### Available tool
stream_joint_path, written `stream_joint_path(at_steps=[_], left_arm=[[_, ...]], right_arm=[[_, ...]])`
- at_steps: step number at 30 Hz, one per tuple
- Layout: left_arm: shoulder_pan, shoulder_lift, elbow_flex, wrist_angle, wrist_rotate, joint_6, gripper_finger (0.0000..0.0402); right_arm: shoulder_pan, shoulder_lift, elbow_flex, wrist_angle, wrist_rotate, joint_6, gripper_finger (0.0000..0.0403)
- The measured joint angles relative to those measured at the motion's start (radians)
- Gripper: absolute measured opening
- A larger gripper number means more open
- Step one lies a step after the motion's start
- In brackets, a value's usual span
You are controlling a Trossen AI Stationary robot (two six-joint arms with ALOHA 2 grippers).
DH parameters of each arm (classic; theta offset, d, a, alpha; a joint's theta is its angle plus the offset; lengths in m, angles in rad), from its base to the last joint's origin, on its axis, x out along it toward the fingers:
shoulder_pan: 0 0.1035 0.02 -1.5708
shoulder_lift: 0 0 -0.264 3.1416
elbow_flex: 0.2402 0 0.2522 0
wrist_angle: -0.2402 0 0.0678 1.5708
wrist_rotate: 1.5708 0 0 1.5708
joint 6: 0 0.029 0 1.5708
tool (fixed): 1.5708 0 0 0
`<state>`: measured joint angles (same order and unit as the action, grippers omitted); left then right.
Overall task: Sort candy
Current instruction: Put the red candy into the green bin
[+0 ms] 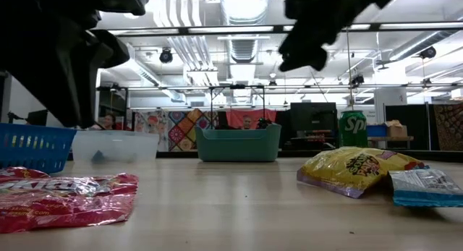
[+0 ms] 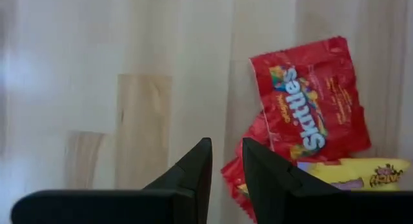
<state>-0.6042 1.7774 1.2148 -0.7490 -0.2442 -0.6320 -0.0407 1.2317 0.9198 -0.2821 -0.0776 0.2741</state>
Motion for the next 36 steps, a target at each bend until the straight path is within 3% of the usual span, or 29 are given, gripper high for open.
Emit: stream_joint_path(at_steps=[3,7,13,19,24,31,36], left_arm=[[-0.012,0.0,0.0,0.014,0.005,-0.004,0.0071],[-0.03,0.001,0.0,0.013,0.088,-0.005,0.0073],[-0.05,0.023,0.0,0.008,0.123,-0.021,0.0107],[-0.05,0.082,0.0,0.001,0.123,-0.02,0.0138],[-0.049,0.119,0.0,0.002,0.121,-0.004,0.014],[-0.048,0.134,0.003,0.005,0.083,0.022,0.0105],[-0.047,0.136,0.001,-0.007,-0.027,0.044,0.0032]], right_arm=[[0.082,-0.043,-0.06,0.007,0.03,0.069,0.0226],[0.181,-0.055,-0.112,0.007,0.104,0.143,0.0226],[0.291,-0.044,-0.125,0.01,0.196,0.198,0.0226],[0.331,-0.043,-0.125,0.032,0.22,0.198,0.0226],[0.331,-0.043,-0.125,0.032,0.22,0.198,0.0226],[0.331,-0.042,-0.125,0.033,0.23,0.196,0.0226],[0.331,-0.042,-0.125,0.032,0.237,0.189,0.0226]])
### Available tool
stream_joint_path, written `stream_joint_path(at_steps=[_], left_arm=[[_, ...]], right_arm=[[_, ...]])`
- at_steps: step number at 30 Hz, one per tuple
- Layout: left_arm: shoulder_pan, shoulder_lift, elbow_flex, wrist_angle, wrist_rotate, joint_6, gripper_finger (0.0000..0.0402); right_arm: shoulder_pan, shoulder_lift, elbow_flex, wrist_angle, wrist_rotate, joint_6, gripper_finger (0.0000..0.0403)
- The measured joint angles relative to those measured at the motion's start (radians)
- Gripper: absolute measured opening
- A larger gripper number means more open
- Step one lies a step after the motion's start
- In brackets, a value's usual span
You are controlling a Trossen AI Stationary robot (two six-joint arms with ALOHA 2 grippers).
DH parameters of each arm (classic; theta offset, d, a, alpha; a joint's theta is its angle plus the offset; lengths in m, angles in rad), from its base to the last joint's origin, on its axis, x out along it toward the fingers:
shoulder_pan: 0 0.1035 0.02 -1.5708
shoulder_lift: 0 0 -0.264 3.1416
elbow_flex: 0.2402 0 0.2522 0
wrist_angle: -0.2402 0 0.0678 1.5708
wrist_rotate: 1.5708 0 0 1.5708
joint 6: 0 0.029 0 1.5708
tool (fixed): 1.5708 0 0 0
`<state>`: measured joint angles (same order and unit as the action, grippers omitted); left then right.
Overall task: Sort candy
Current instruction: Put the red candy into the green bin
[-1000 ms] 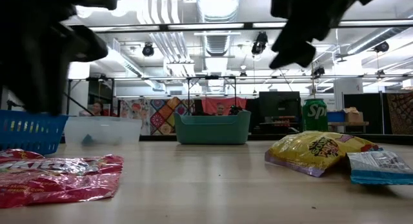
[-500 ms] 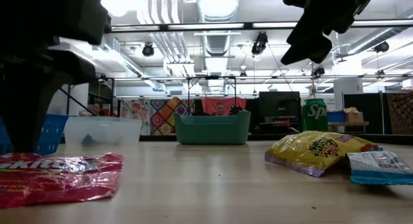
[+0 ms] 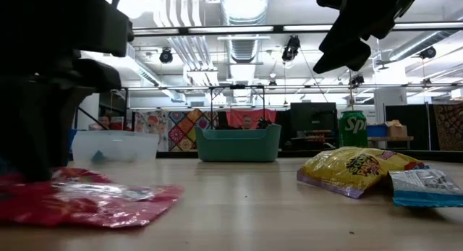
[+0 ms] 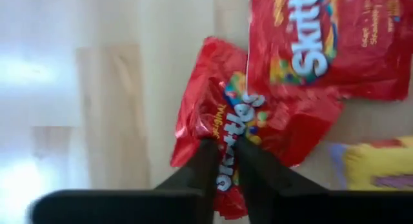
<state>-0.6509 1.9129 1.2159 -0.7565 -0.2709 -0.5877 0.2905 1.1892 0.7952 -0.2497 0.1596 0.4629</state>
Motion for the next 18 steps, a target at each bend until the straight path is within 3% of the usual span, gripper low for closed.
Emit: stream_joint_path(at_steps=[2,8,14,18], left_arm=[[0.003,0.0,-0.001,-0.008,-0.028,0.0,0.0009],[0.006,-0.013,-0.003,-0.017,-0.127,-0.012,0.0002],[0.017,-0.053,-0.001,-0.025,-0.24,-0.009,0.0],[0.024,-0.071,-0.001,-0.022,-0.403,0.004,0.0]], right_arm=[[0.0,0.0,-0.001,0.0,0.001,-0.002,0.0226],[0.004,0.0,-0.035,0.034,0.037,-0.01,0.0226],[0.006,0.0,-0.139,0.269,0.071,-0.018,0.0226],[0.006,0.0,-0.193,0.423,0.086,-0.035,0.0226]])
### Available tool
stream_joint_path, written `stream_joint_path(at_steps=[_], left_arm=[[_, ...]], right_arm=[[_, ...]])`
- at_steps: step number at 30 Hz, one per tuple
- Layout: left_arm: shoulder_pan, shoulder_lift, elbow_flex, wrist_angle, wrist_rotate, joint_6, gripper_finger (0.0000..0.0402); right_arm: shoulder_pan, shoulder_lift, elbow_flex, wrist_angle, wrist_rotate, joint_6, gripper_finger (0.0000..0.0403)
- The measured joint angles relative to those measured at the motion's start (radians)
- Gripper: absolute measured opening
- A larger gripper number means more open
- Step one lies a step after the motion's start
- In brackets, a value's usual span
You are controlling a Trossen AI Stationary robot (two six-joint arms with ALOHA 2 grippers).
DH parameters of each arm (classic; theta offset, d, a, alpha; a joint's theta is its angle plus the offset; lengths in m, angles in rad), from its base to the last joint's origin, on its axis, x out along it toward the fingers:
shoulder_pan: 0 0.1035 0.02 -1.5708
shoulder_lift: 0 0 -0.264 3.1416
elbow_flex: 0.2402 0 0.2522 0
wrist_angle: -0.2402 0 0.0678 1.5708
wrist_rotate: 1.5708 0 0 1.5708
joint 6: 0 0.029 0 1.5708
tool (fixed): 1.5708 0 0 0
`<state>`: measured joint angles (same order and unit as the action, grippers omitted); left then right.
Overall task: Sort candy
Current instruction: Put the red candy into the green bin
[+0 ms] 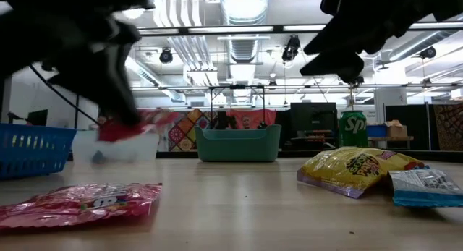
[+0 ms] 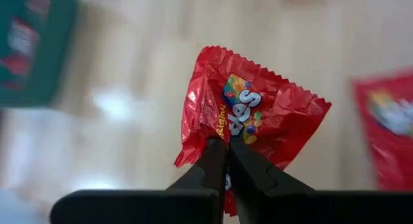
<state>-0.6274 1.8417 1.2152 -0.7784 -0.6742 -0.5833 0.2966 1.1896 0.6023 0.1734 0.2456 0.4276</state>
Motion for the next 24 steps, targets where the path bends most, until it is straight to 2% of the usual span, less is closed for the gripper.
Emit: stream_joint_path(at_steps=[3,6,13,20,24], left_arm=[[0.019,-0.005,0.0,0.015,-0.091,0.023,0.0],[0.044,-0.006,0.0,0.062,-0.129,0.07,0.0],[0.088,-0.005,0.001,0.246,-0.193,0.258,0.0],[0.132,0.002,0.002,0.43,-0.334,0.267,0.0],[0.15,0.019,0.002,0.56,-0.36,0.285,0.0]], right_arm=[[0.0,0.0,-0.033,0.122,0.015,-0.017,0.0226],[0.0,0.0,-0.053,0.196,0.04,-0.034,0.0226],[-0.003,0.001,-0.052,0.211,0.077,-0.004,0.0226],[-0.003,0.014,-0.052,0.223,0.133,0.103,0.0232],[-0.009,0.053,-0.051,0.277,0.149,0.123,0.0244]])
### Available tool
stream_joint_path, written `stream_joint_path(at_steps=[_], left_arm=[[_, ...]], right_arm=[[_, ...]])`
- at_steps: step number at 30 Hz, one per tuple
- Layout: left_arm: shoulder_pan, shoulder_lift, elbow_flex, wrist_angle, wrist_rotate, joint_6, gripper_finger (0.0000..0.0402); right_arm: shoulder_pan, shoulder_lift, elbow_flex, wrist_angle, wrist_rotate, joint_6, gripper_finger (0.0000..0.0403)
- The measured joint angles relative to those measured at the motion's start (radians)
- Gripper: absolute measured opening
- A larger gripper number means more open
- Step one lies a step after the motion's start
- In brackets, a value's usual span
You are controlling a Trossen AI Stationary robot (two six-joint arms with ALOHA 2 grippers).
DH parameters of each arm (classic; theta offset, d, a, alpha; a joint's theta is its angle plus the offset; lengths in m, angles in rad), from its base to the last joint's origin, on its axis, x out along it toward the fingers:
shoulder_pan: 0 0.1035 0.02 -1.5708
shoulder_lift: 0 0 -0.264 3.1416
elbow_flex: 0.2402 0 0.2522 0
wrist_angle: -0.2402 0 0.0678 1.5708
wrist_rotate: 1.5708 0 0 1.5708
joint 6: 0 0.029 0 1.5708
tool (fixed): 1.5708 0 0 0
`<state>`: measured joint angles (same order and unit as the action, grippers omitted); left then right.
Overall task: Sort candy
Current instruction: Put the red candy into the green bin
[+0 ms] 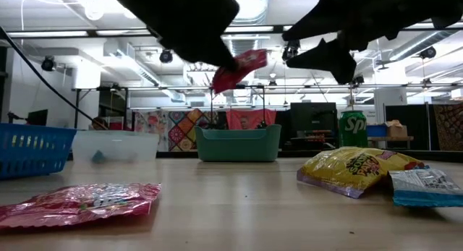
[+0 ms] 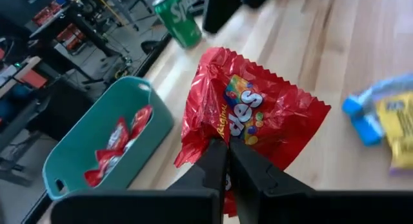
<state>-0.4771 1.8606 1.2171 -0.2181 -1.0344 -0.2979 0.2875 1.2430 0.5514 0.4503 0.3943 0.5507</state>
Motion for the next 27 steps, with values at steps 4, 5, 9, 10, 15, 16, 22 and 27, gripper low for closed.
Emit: stream_joint_path(at_steps=[4,5,9,10,15,16,22,27], left_arm=[[0.017,0.004,0.0,0.061,-0.005,0.004,0.0],[0.022,0.004,0.0,0.071,-0.005,0.002,0.0],[0.038,0.004,0.0,0.097,-0.004,-0.001,0.0],[0.041,0.004,0.0,0.102,-0.004,-0.001,0.0],[0.06,0.004,0.0,0.126,-0.004,-0.002,0.0],[0.062,0.004,0.0,0.126,-0.004,-0.002,0.0],[0.069,0.005,0.0,0.165,-0.004,-0.001,0.0],[0.069,0.005,0.0,0.187,-0.004,0.001,0.0]], right_arm=[[-0.009,0.042,0.0,0.043,0.0,0.0,0.025],[-0.011,0.053,0.0,0.062,0.0,0.0,0.0251],[-0.016,0.088,0.0,0.102,-0.006,0.001,0.0251],[-0.016,0.096,0.0,0.114,-0.009,0.001,0.0251],[-0.018,0.13,0.0,0.169,-0.009,-0.001,0.0251],[-0.02,0.135,0.0,0.176,-0.009,-0.001,0.0251],[-0.04,0.144,0.0,0.201,-0.008,-0.024,0.024],[-0.051,0.165,0.022,0.22,-0.008,-0.07,0.0215]])
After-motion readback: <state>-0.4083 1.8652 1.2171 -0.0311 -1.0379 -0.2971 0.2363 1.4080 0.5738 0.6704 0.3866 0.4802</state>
